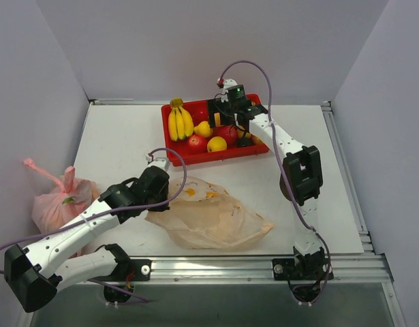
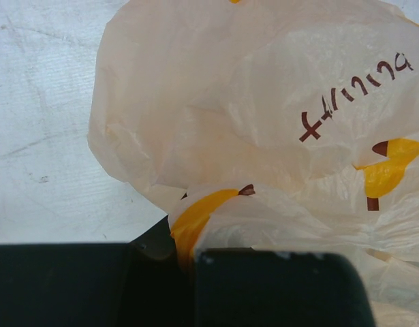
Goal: Untie the knot of the plastic bag and take out the fruit
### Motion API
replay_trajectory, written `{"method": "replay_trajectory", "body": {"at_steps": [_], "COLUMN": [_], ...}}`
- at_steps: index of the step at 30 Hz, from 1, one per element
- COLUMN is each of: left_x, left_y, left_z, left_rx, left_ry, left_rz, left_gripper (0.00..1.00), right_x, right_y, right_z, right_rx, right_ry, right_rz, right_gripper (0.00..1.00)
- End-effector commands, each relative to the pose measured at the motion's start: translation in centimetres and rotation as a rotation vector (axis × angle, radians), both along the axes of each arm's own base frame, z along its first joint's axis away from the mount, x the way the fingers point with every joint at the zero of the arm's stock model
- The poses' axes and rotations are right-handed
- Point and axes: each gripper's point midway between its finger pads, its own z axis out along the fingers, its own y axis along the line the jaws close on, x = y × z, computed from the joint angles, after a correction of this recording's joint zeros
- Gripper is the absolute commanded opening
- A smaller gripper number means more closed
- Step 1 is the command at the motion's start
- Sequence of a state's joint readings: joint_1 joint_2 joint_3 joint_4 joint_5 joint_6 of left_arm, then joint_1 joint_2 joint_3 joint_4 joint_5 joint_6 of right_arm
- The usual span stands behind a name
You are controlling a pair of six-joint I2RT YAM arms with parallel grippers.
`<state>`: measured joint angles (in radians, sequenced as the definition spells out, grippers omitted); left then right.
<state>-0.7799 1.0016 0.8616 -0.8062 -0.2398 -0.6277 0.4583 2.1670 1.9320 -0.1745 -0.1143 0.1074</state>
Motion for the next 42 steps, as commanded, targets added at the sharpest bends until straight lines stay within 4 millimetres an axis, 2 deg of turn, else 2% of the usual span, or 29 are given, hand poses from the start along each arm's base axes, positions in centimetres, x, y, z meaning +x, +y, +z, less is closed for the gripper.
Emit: {"method": "replay_trajectory", "body": {"at_steps": [1,3,4,5,6,7,8,9,10,11,12,13,18,19,20,21,23,24,25,27,29,31,32,33,34,35,36,37,42], "left_x": [1.7,2.0,2.3,2.4,2.6,2.8,2.9,3.2,3.1,3.3,3.6,3.6,5.0,5.1,4.8,5.1,4.4,4.4,4.3,4.2,4.5,4.8,4.7,4.6,4.7,4.5,4.4,4.4,3.5], "left_y": [-0.7,-0.7,-0.9,-1.0,-1.1,-1.4,-1.7,-2.0,-2.6,-2.9,-3.5,-4.2,-8.2,-9.0,-10.5,-11.7,-14.1,-15.2,-15.8,-16.6,-16.4,-15.3,-14.7,-14.2,-13.4,-12.7,-11.9,-11.1,-6.2], "left_z": [1.7,2.0,2.3,2.5,2.6,2.9,2.9,3.1,3.3,3.6,3.7,4.0,5.9,6.1,5.6,7.1,7.4,8.6,8.9,8.6,8.6,8.3,9.1,9.2,9.2,10.4,10.6,10.8,14.3], "left_rx": [-0.051,-0.058,-0.072,-0.081,-0.091,-0.113,-0.122,-0.139,-0.166,-0.184,-0.201,-0.221,-0.31,-0.321,-0.313,-0.334,-0.318,-0.337,-0.335,-0.32,-0.304,-0.278,-0.289,-0.281,-0.266,-0.281,-0.268,-0.255,-0.243], "left_ry": [-0.078,-0.095,-0.105,-0.111,-0.111,-0.113,-0.108,-0.111,-0.104,-0.104,-0.105,-0.1,-0.107,-0.103,-0.084,-0.109,-0.122,-0.143,-0.148,-0.149,-0.166,-0.186,-0.207,-0.216,-0.232,-0.261,-0.27,-0.29,-0.413], "left_rz": [0.047,0.062,0.069,0.074,0.083,0.101,0.106,0.112,0.108,0.109,0.107,0.094,0.033,0.017,-0.018,-0.038,-0.092,-0.113,-0.132,-0.148,-0.141,-0.11,-0.1,-0.093,-0.076,-0.065,-0.06,-0.045,0.007], "left_gripper": [0.0,0.0,0.0,0.0,0.0,0.0,0.0,0.0,0.0,0.0,0.0,0.0,0.0,0.0,0.0,0.0,0.0,0.0,0.02,0.14,0.24,0.4,0.46,0.55,0.7,0.76,0.79,0.87,0.95], "right_x": [-1.9,-3.3,-4.2,-4.9,-6.0,-7.1,-8.0,-9.1,-10.4,-11.2,-12.4,-13.7,-18.6,-20.0,-20.7,-21.9,-23.2,-23.7,-24.6,-25.4,-26.5,-27.5,-27.9,-28.5,-28.9,-29.2,-29.8,-30.1,-32.4], "right_y": [0.1,-0.6,-1.1,-1.5,-2.2,-3.0,-3.5,-4.2,-5.1,-5.8,-6.6,-7.4,-10.4,-11.0,-11.9,-12.7,-13.7,-14.2,-15.0,-15.7,-16.7,-17.4,-17.7,-18.2,-18.6,-19.3,-19.9,-20.4,-23.8], "right_z": [4.9,5.0,7.3,7.9,7.0,9.5,9.8,9.0,11.1,11.6,10.7,12.9,14.7,16.3,15.7,16.8,16.4,16.5,17.3,16.6,16.6,17.2,17.1,17.5,17.6,17.5,17.8,17.9,19.3], "right_rx": [0.045,0.05,0.067,0.072,0.062,0.084,0.088,0.078,0.099,0.098,0.086,0.112,0.127,0.15,0.132,0.143,0.132,0.133,0.139,0.119,0.113,0.117,0.113,0.119,0.114,0.103,0.107,0.101,0.106], "right_ry": [-0.063,-0.047,-0.08,-0.084,-0.059,-0.101,-0.101,-0.081,-0.12,-0.13,-0.111,-0.158,-0.214,-0.254,-0.254,-0.29,-0.295,-0.303,-0.332,-0.33,-0.339,-0.363,-0.365,-0.385,-0.394,-0.4,-0.421,-0.431,-0.529], "right_rz": [0.03,0.021,0.013,0.006,-0.003,-0.018,-0.027,-0.037,-0.049,-0.067,-0.078,-0.09,-0.124,-0.122,-0.146,-0.156,-0.169,-0.18,-0.195,-0.204,-0.22,-0.225,-0.228,-0.234,-0.24,-0.265,-0.277,-0.291,-0.397], "right_gripper": [1.0,1.0,1.0,1.0,1.0,1.0,1.0,1.0,1.0,1.0,1.0,1.0,1.0,1.0,1.0,1.0,1.0,1.0,1.0,1.0,1.0,1.0,1.0,1.0,1.0,1.0,1.0,1.0,1.0]}}
